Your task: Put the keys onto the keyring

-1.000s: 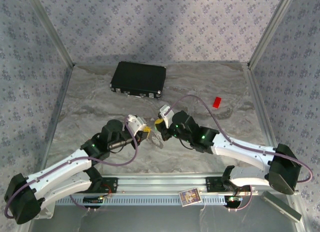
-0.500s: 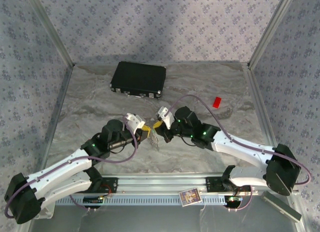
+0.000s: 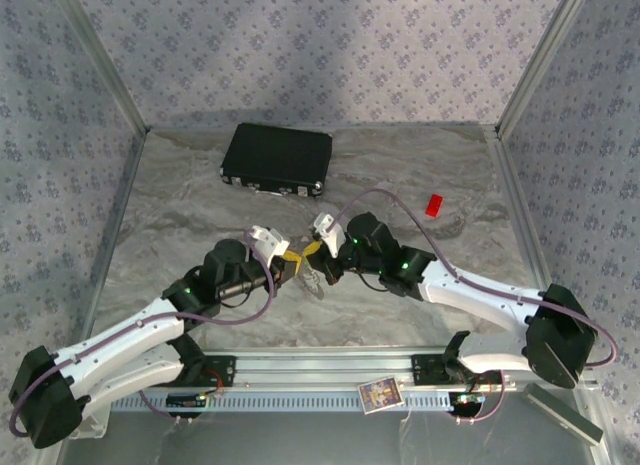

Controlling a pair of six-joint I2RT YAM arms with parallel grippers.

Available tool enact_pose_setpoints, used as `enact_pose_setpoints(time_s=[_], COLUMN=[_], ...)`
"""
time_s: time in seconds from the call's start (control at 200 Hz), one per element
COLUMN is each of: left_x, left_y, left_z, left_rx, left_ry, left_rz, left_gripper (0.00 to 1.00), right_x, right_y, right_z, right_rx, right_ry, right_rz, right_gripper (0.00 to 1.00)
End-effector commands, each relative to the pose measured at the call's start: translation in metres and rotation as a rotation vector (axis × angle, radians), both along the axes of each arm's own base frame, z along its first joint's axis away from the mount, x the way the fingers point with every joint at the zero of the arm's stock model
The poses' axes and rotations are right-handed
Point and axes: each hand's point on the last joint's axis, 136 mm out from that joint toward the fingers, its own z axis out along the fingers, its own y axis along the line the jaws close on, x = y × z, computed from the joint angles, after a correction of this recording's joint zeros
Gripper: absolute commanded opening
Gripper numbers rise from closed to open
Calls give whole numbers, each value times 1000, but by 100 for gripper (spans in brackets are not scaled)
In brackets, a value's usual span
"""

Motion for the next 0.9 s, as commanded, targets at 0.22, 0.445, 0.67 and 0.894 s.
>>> enact_pose_setpoints(time_s=[0.22,0.445,0.67,0.894], left_x=[0,6,9,9], left_y=[-4,5,14,13], left_z=[3,-6,-4,-9], left_rx=[-7,30,60,58], left_ry=[-55,-187,-246,-238], left_rz=[-22,5,41,40], left_gripper=[0,0,0,0], right_x=[32,35,28,22], right_y=[1,-14,-14,-6], right_z=[15,-26,-31,-24], right_rx=[95,43,91,114], right_ry=[63,385,516,532], right_rz=[-230,-442,-488,-457], right_gripper=[0,0,0,0])
